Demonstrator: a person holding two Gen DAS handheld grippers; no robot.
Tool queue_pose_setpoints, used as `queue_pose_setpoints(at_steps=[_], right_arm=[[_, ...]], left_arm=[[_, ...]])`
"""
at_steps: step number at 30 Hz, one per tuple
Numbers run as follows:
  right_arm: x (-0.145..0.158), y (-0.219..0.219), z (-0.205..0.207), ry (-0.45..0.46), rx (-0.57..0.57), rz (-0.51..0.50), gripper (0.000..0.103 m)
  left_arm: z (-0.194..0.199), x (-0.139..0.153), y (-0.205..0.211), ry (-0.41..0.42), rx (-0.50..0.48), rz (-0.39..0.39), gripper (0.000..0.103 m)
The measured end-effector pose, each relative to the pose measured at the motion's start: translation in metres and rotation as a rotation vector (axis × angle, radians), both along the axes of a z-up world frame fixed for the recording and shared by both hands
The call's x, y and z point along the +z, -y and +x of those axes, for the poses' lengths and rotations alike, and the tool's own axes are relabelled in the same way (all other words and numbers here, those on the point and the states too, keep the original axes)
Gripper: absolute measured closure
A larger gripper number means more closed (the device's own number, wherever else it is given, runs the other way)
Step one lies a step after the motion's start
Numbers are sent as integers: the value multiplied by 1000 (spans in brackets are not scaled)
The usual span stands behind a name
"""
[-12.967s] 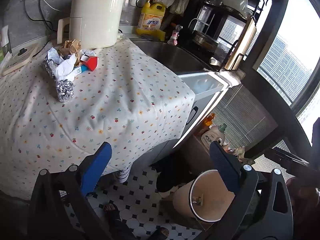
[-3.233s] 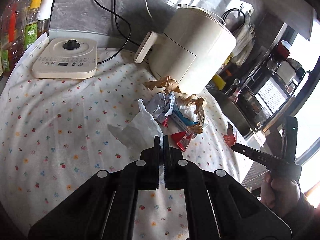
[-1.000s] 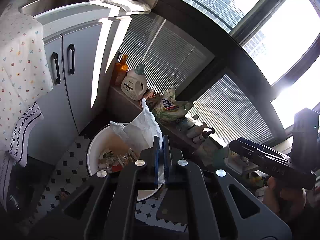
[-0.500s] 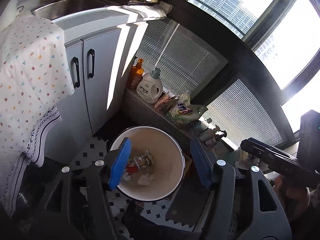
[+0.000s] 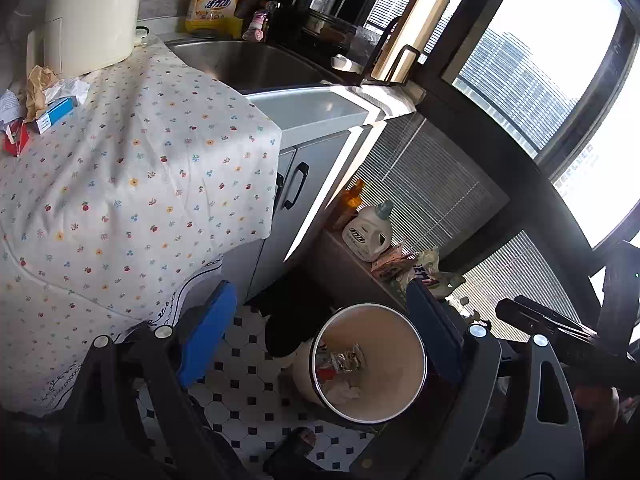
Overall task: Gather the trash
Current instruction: 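Return both tools to the counter above the remaining trash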
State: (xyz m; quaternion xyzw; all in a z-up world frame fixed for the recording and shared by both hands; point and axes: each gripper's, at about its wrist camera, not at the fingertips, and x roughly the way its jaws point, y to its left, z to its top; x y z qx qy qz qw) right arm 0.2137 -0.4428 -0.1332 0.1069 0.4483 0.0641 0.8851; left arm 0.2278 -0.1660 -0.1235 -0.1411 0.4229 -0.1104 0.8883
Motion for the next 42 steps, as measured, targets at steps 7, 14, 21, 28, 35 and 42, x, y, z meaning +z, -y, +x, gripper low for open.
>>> queue_pose_setpoints(at_steps=[7,14,21,28,35,42], right_arm=[[15,-58,24,36,43,4,12],[26,-117,47,65,85,-7,8],[33,-177,68,81,127,-25,8],[37,-236,90,100,157,-37,8],[39,-293,111,128,170,-23,8],[42,-330,125,143,192,-31,8]], left_arm=[[4,15,-71,36,102,16,12],[11,27,-140,76,190,18,12],[17,33,-207,109,275,3,12],[26,33,-273,130,337,-13,12],[41,33,-328,151,361,-8,12],[66,29,-379,150,395,-10,12]])
